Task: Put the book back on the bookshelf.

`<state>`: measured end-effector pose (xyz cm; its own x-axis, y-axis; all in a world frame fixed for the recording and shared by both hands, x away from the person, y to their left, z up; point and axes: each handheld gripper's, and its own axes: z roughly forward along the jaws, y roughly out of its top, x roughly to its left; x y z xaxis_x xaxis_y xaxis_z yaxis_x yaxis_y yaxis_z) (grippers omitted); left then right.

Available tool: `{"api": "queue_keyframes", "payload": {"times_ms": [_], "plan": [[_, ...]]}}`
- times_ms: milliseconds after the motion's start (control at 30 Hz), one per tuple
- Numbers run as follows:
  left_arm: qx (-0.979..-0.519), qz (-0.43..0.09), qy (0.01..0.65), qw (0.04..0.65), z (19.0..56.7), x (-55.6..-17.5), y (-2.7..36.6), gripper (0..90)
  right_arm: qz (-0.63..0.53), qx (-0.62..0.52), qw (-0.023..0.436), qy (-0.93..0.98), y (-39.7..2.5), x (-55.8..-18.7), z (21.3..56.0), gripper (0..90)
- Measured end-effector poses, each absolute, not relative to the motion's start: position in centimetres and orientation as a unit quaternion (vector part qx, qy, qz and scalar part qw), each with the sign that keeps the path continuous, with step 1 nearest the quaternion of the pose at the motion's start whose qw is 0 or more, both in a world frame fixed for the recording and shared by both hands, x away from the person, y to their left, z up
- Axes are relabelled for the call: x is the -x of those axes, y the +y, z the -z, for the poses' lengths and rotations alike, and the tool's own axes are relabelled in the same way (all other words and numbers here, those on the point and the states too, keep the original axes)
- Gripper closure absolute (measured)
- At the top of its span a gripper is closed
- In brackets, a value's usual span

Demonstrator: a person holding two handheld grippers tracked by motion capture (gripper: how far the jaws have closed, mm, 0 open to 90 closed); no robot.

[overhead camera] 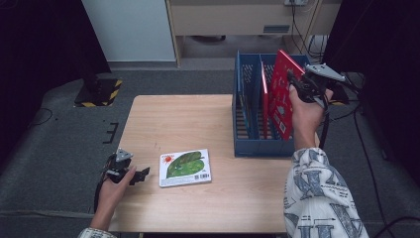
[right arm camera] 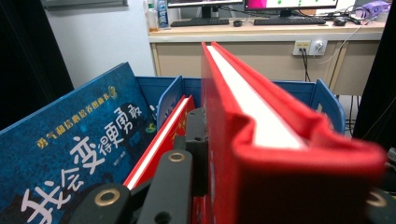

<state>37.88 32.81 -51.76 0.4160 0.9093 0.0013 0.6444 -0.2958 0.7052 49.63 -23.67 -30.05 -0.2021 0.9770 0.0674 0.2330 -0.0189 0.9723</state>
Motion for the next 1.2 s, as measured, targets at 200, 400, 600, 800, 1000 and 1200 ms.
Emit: {"api": "queue_keyframes", "payload": {"times_ms": [200, 400, 600, 800, 1000, 1200], "plan": [[-0.78, -0.207, 0.498, 0.319, 51.8, -37.8, 32.8, 5.4, -0.497, -0.513, 0.374, 0.591, -23.6, -50.4, 30.3, 79.8], [-0.781, -0.207, 0.497, 0.318, 51.8, -37.9, 32.7, 5.4, -0.499, -0.516, 0.376, 0.586, -23.7, -51.5, 30.9, 79.8], [-0.782, -0.207, 0.495, 0.317, 51.9, -37.9, 32.6, 5.4, -0.495, -0.518, 0.378, 0.587, -23.3, -52.6, 31.7, 79.7], [-0.785, -0.207, 0.491, 0.316, 51.9, -37.9, 32.4, 5.5, -0.489, -0.519, 0.381, 0.589, -22.6, -53.5, 32.4, 79.7], [-0.784, -0.207, 0.492, 0.317, 51.8, -37.9, 32.5, 5.5, -0.486, -0.524, 0.383, 0.585, -22.2, -53.8, 32.3, 79.4], [-0.783, -0.208, 0.492, 0.318, 51.7, -37.9, 32.5, 5.5, -0.484, -0.519, 0.386, 0.589, -21.4, -53.5, 32.5, 78.9]]}}
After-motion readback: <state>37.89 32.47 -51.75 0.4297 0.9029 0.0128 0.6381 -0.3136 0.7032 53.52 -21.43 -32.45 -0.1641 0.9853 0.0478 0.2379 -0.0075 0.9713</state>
